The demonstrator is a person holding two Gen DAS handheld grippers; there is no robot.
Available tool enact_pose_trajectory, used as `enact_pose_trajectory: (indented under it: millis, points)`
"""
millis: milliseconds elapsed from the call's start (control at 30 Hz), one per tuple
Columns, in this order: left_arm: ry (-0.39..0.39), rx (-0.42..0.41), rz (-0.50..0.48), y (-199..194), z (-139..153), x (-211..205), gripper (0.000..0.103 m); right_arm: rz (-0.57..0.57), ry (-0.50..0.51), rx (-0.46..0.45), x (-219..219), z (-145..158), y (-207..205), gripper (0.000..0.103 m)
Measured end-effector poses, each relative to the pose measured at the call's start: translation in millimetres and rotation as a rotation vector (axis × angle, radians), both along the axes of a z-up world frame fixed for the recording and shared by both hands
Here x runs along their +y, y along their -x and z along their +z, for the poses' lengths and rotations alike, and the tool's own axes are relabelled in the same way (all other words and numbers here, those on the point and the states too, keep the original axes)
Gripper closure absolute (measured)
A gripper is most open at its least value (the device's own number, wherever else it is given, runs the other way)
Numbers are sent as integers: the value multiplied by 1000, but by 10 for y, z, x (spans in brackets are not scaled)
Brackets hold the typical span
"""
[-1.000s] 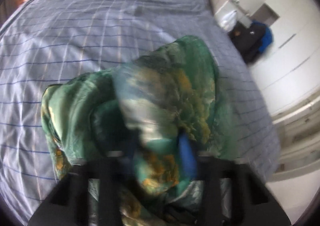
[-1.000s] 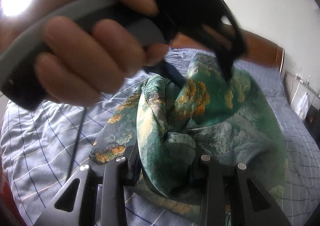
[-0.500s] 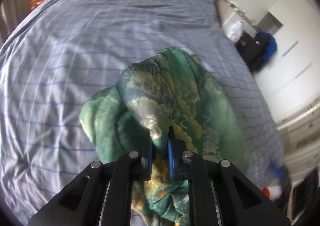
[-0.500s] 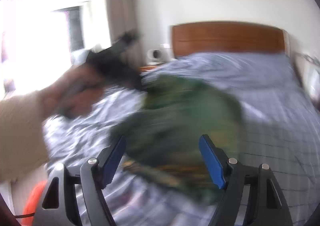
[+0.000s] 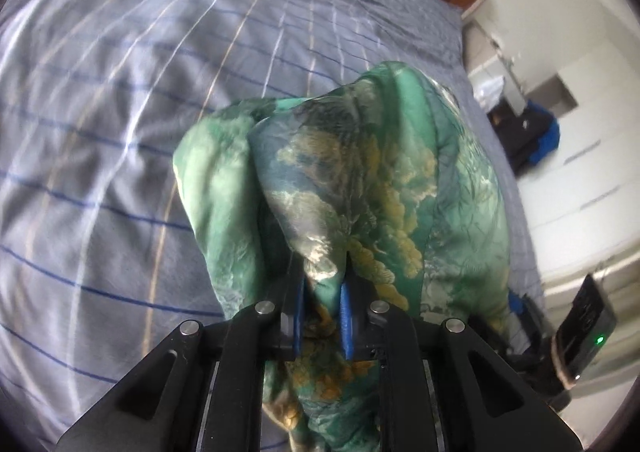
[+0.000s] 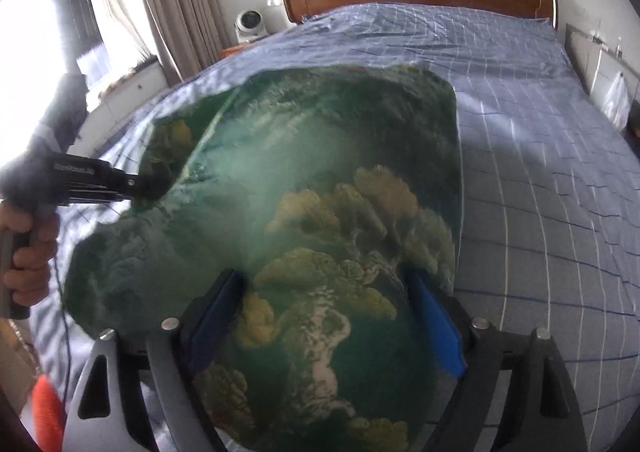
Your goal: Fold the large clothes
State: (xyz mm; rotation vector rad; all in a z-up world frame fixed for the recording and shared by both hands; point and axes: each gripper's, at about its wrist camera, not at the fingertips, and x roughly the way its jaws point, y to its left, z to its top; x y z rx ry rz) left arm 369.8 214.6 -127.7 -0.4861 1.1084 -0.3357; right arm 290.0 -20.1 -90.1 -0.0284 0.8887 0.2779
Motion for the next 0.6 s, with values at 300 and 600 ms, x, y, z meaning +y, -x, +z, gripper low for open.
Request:
enact_pose_trajectory:
  millis: [300, 600]
  points:
    - [-104, -32, 51, 117, 325, -131, 46, -38, -59, 29, -205, 209, 5, 12]
    - [-157, -102, 68, 450, 917, -54, 14, -75, -106, -35, -529, 838, 395, 10]
